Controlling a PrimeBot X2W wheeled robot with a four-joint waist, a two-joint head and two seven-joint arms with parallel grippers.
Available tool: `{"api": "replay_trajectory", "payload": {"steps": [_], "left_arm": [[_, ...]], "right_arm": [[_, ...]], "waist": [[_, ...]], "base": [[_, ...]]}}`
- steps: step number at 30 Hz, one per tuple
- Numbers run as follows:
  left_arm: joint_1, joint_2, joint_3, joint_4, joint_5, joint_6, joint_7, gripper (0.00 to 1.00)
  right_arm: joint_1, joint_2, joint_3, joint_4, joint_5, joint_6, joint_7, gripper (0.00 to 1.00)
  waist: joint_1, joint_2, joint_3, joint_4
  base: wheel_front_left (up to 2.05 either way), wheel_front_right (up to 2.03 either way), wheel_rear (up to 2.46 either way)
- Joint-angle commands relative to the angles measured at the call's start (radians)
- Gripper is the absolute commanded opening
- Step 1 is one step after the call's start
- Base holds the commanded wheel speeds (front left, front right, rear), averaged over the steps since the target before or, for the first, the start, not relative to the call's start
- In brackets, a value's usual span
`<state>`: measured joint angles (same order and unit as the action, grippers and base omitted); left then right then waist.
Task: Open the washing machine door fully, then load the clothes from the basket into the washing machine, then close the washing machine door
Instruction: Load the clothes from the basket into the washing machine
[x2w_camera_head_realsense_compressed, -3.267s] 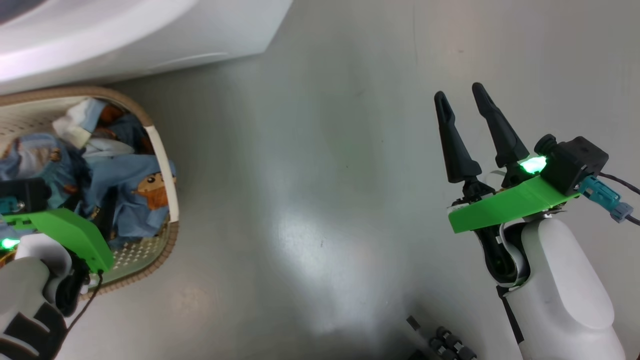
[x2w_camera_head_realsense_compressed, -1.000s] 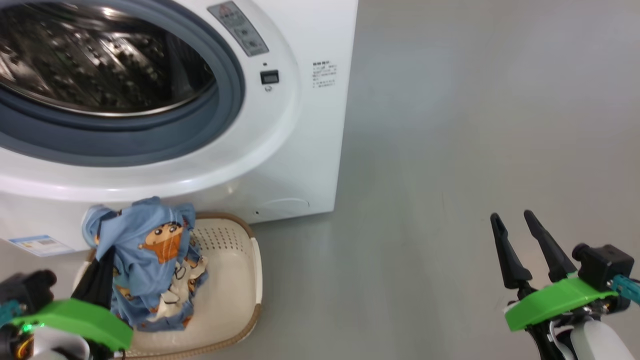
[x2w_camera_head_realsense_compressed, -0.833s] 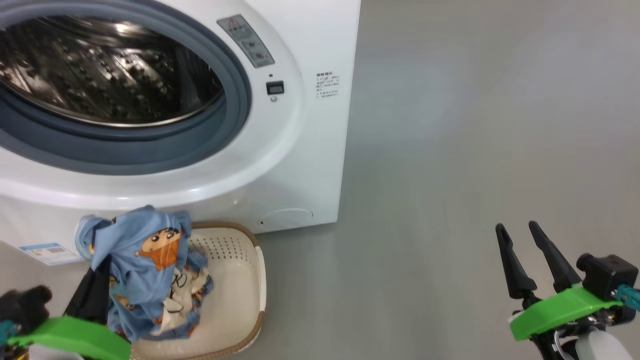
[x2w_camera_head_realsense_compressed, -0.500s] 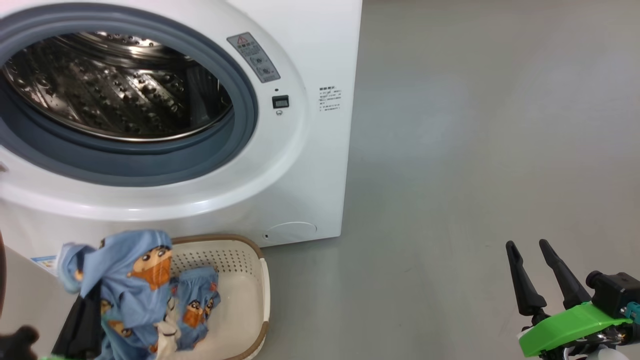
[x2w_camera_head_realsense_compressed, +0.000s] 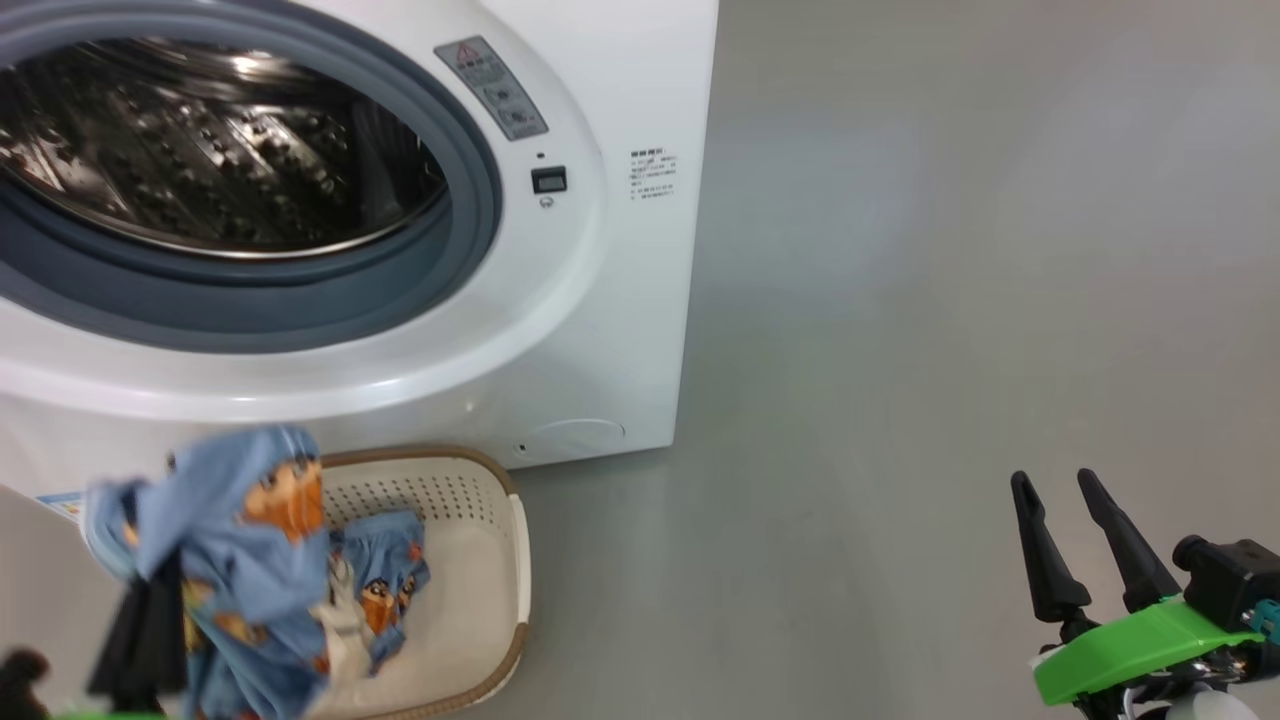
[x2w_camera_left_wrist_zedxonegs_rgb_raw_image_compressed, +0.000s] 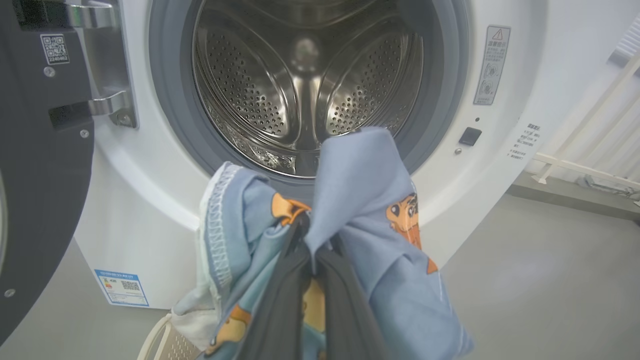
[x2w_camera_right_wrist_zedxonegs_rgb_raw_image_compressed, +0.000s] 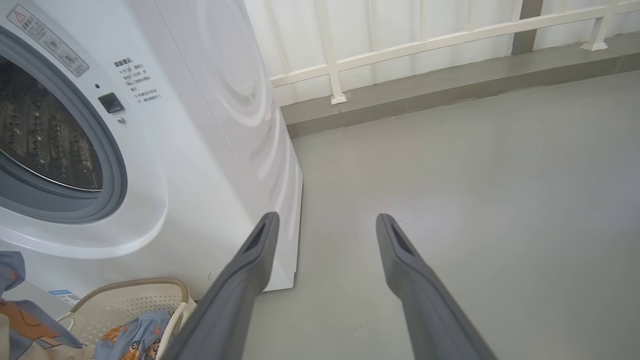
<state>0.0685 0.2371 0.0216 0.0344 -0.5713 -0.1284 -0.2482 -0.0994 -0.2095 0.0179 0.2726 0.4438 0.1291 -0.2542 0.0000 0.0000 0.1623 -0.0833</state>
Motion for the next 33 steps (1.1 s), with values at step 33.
{"api": "replay_trajectory", "payload": {"steps": [33], "left_arm": [[-0.946, 0.235, -0.013, 0.633, 0.018, -0.002, -0.014, 0.0]], "right_arm": [[-0.187, 0.088, 0.089, -0.052, -0.017, 0.002, -0.008, 1.0]], "waist": [[0.0, 0.0, 0.29, -0.164]], "base": [[0.0, 0.0, 0.0]]}}
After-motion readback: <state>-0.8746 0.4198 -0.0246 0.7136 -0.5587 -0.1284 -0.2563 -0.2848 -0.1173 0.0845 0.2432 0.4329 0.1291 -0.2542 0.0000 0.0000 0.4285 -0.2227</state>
